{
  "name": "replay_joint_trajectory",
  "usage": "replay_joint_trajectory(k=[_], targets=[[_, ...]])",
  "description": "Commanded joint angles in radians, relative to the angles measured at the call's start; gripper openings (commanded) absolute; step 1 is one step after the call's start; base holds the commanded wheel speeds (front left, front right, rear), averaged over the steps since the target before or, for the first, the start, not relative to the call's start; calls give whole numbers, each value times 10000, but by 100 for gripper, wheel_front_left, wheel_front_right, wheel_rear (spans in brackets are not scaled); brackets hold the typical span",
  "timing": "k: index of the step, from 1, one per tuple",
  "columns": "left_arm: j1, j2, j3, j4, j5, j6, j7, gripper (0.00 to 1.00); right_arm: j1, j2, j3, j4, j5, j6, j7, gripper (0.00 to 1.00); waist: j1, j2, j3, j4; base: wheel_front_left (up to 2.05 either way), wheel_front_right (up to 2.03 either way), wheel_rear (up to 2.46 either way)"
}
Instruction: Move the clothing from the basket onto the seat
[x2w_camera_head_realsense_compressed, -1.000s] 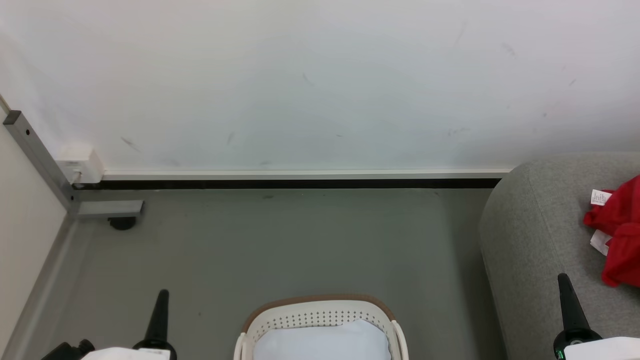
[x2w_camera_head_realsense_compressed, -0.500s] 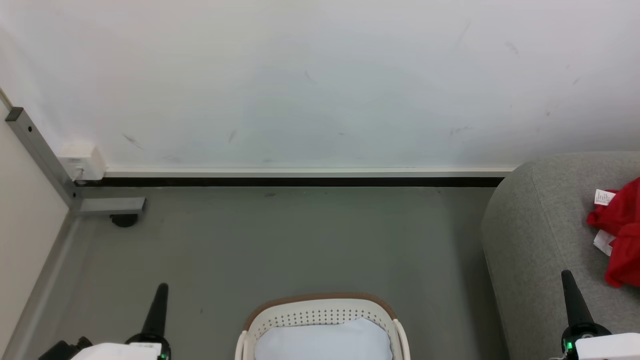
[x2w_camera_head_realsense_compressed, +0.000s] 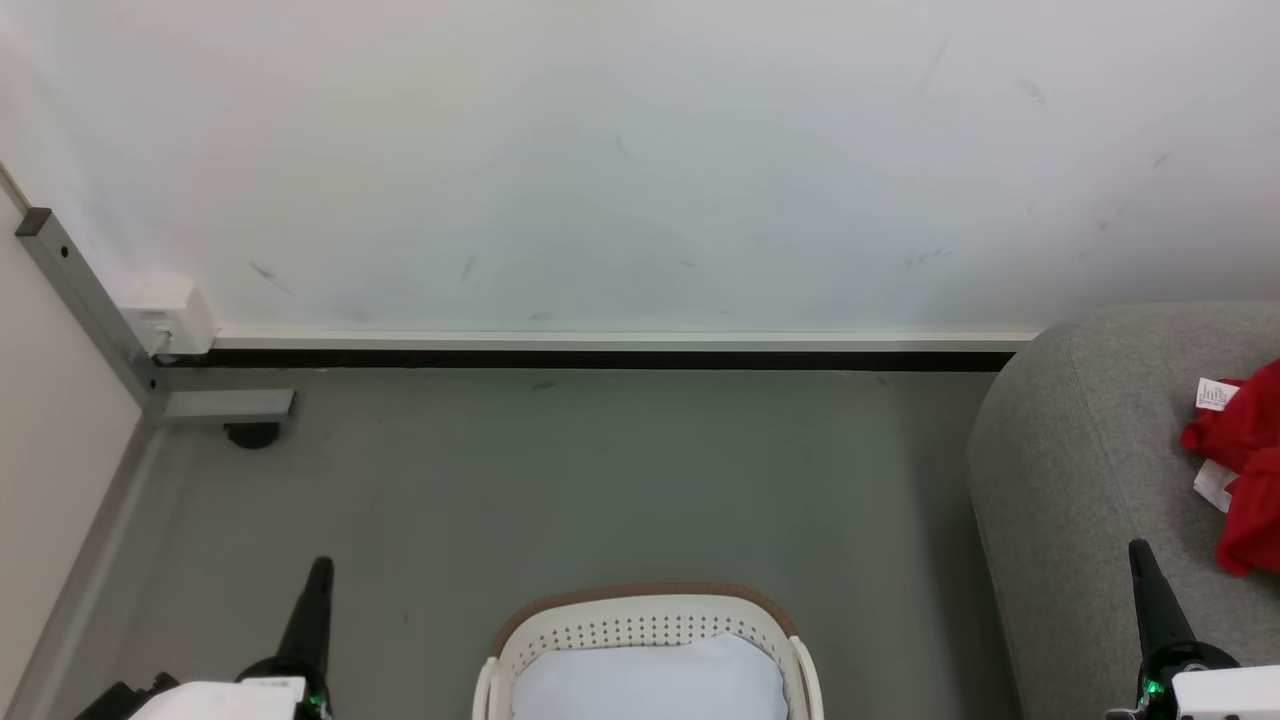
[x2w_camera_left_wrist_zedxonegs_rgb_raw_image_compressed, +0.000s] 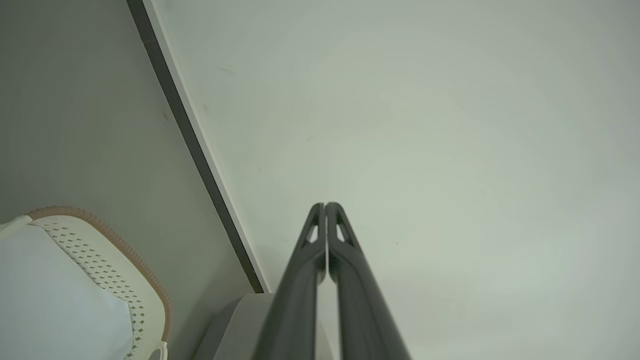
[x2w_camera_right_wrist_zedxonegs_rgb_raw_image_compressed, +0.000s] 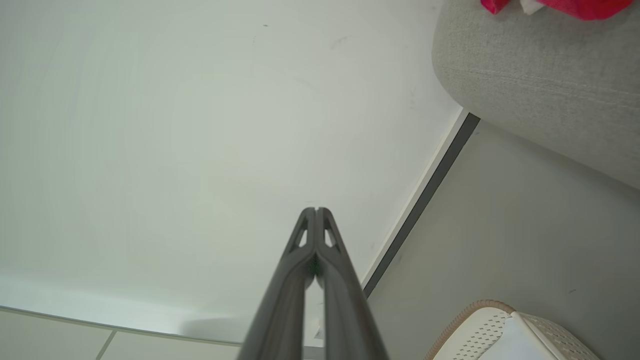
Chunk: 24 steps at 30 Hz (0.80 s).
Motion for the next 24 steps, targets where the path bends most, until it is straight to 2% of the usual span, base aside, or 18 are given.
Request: replay_joint_trajectory(k=[1,24], targets=[[-176,89,59,-71,-256,-74,81,0,-206,-29,-67,15,200,-16,70,0,0,0,6,7,0,0,0],[-278,97,185,-135,-1838,-85,518,0,-300,56,-357,112,1731,-20,534,0,0,0,95,106,0,0,0]])
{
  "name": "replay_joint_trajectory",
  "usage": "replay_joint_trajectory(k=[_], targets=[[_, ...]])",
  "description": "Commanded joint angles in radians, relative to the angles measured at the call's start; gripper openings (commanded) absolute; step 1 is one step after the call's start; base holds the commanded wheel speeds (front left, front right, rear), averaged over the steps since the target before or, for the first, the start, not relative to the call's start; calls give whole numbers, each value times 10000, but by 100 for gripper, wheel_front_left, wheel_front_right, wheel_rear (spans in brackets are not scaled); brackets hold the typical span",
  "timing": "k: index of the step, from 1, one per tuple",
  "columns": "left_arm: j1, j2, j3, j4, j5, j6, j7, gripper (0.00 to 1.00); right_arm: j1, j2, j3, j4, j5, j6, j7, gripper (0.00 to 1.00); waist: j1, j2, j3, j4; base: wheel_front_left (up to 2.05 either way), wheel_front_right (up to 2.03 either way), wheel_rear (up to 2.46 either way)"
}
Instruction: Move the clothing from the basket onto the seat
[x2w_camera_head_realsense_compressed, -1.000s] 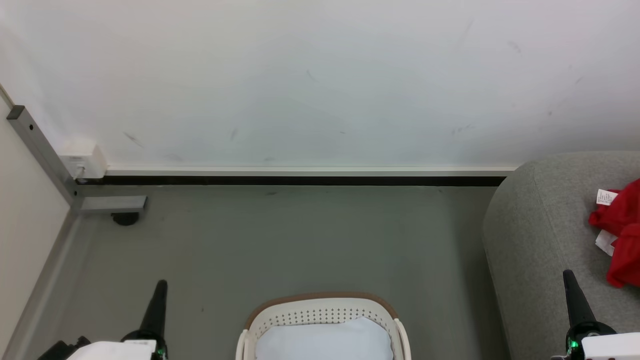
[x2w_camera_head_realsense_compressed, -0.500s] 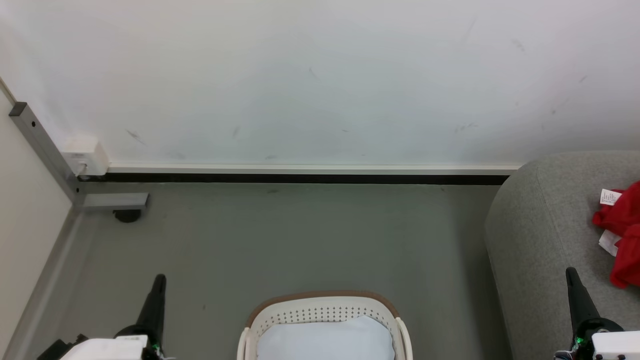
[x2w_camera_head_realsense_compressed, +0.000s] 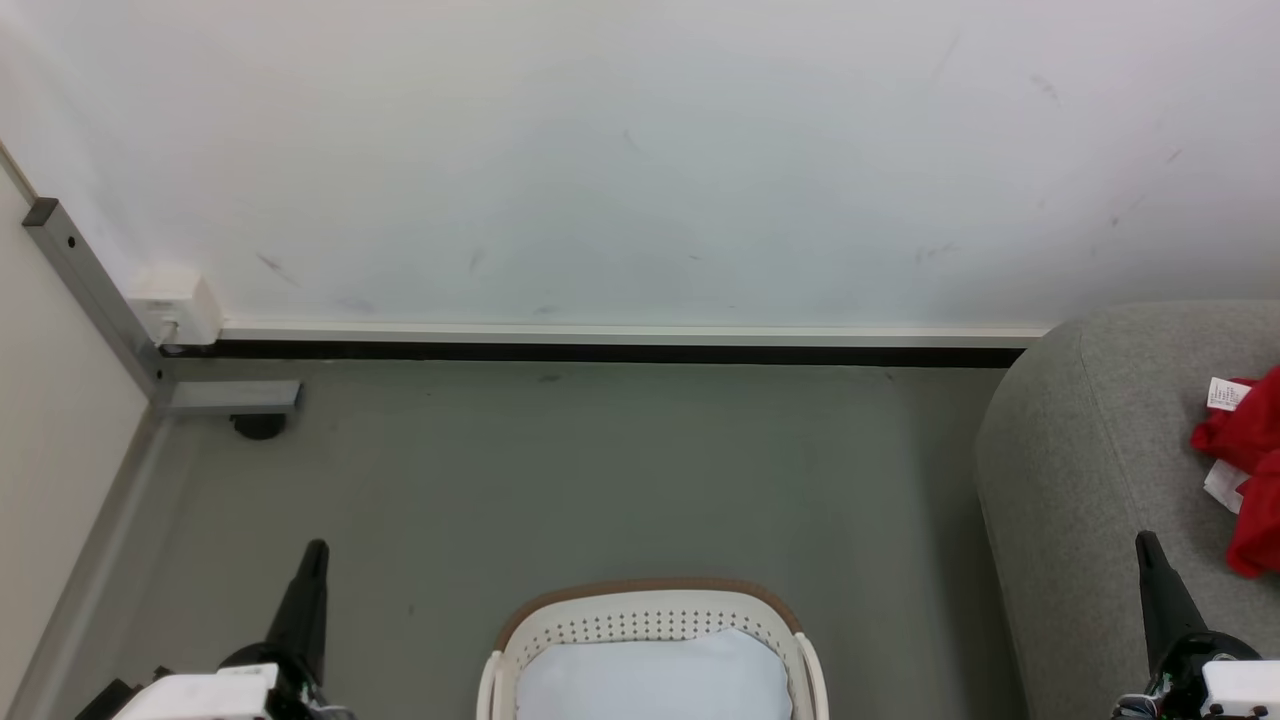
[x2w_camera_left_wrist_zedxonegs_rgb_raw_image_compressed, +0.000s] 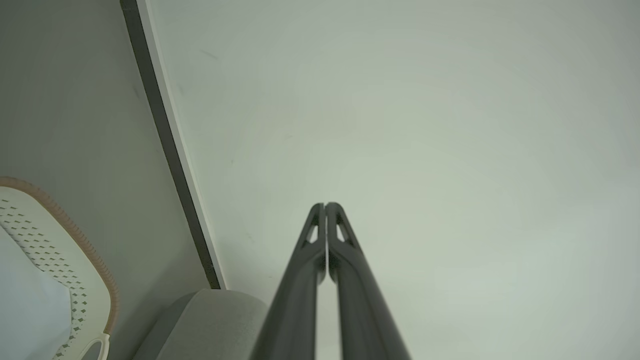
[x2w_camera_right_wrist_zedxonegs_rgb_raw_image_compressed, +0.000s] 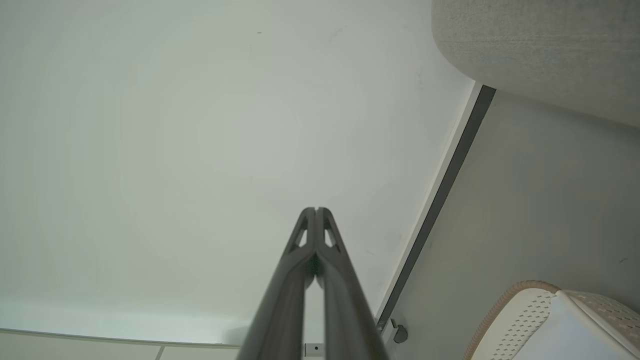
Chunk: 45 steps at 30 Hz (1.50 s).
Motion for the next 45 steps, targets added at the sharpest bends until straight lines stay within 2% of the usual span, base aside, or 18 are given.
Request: replay_joint_trajectory(k=[1,5,45], targets=[[-113,82,45,-48,-215,-56,67,0,-123,6,-55,29,226,-20,67,0,-1,0,7,8,0,0,0],[-134,82,65,-57,-487,-61,134,0,-148,19,-102,46,440,-21,130,0,-1,0,22,25,0,0,0],[-125,81,57,-56,-460,-60,126,0,-153,63,-159,47,331,-21,197,0,-1,0,22,25,0,0,0]])
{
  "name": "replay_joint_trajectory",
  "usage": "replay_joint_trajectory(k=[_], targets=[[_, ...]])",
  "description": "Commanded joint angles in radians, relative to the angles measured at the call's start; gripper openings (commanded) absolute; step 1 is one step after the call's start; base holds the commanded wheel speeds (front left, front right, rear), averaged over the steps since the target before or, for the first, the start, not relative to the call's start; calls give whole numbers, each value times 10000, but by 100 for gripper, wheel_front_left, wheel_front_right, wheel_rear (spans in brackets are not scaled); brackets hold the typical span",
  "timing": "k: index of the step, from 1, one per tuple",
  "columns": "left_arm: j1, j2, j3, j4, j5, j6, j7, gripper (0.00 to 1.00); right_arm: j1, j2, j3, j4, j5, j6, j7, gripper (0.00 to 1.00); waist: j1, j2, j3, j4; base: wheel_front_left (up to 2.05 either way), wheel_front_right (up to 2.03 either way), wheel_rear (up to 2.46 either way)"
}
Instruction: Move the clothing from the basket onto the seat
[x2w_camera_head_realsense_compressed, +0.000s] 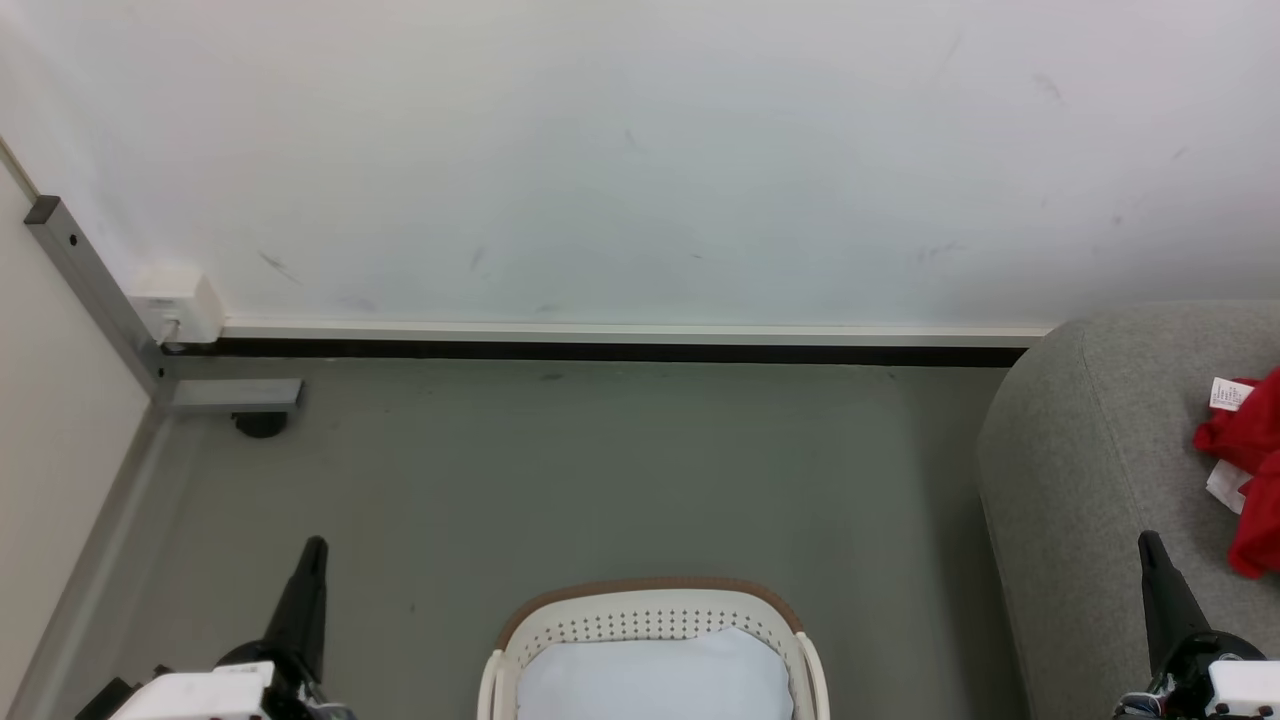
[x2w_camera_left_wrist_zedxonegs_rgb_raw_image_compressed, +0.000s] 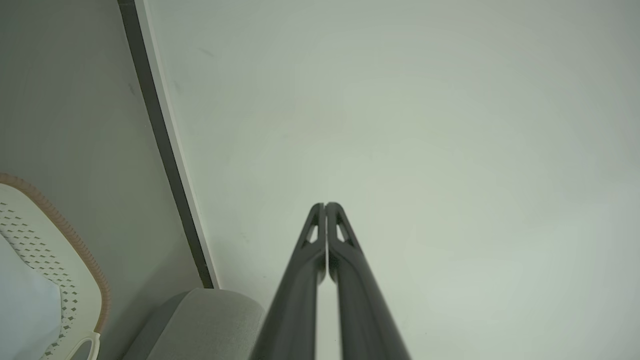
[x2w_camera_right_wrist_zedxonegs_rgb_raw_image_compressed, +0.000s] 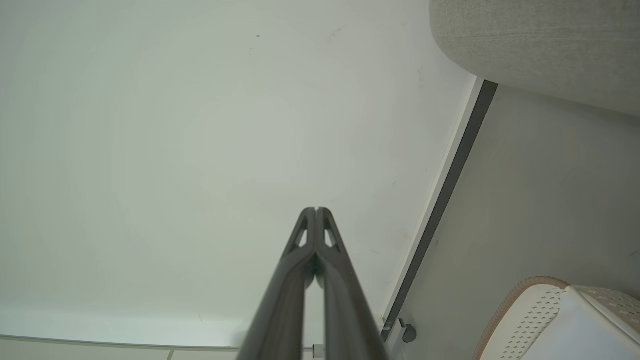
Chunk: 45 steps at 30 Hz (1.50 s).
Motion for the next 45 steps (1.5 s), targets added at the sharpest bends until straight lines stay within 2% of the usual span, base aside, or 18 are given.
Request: replay_joint_trajectory(k=[1,45], targets=[[-94,73,23,-33,-132,-58,41,0,-131,12,-34,28,-32,-21,54,0,0,0,0,0,0,0,0],[-93,74,20,-33,-134,-59,41,0,-136,40,-82,30,-75,-21,58,0,0,0,0,0,0,0,0]])
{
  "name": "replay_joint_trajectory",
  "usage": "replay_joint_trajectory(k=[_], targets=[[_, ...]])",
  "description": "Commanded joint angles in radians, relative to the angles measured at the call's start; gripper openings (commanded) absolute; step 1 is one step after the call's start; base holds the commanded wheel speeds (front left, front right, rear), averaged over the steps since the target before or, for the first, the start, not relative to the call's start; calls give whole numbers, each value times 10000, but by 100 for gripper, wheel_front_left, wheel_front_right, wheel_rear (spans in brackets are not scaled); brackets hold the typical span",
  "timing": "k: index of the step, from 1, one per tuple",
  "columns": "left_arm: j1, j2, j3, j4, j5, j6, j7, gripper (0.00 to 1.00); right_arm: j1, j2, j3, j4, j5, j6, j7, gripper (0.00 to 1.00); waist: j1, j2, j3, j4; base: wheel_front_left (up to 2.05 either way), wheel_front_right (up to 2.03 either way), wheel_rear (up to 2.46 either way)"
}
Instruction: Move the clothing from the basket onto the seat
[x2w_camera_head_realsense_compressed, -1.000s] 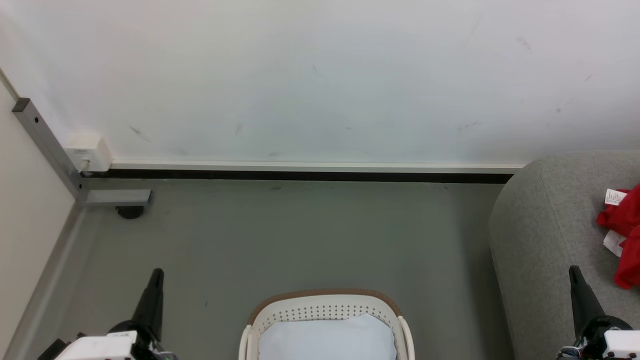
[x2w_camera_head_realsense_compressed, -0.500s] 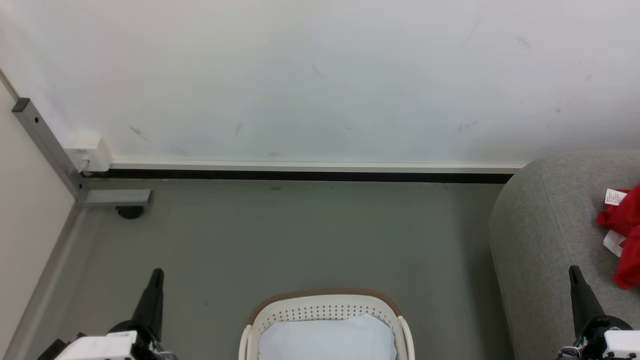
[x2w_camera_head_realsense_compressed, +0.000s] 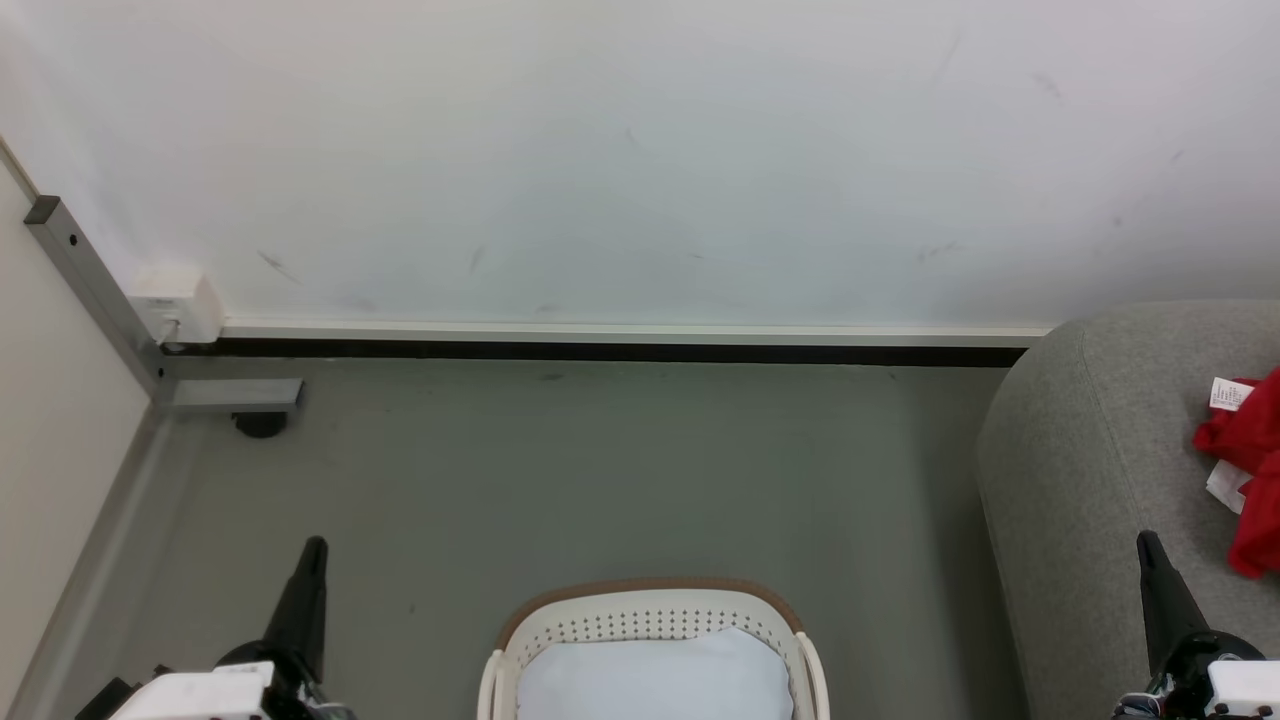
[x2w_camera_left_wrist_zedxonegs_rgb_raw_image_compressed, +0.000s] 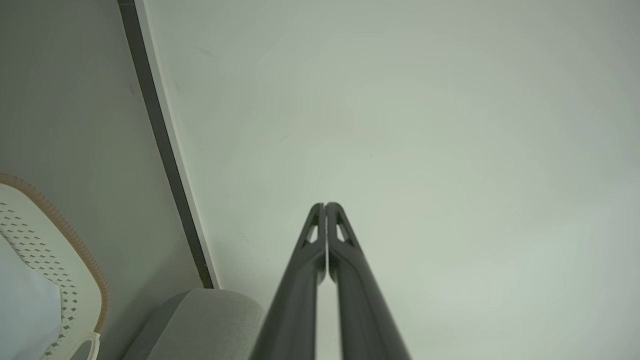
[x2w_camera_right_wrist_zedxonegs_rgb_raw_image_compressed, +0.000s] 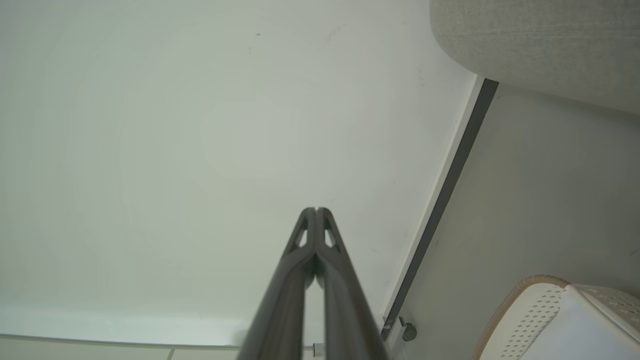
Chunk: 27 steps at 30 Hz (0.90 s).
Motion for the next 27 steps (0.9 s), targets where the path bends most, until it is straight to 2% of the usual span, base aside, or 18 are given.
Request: replay_joint_trajectory(k=[1,27], targets=[[-93,74,20,-32,-134,-59,39,0,-134,8,-45,29,-47,-21,-12,0,0,0,0,0,0,0,0],[-93,74,20,-33,-135,-59,37,0,-135,20,-61,30,-69,-21,9,0,0,0,0,0,0,0,0]])
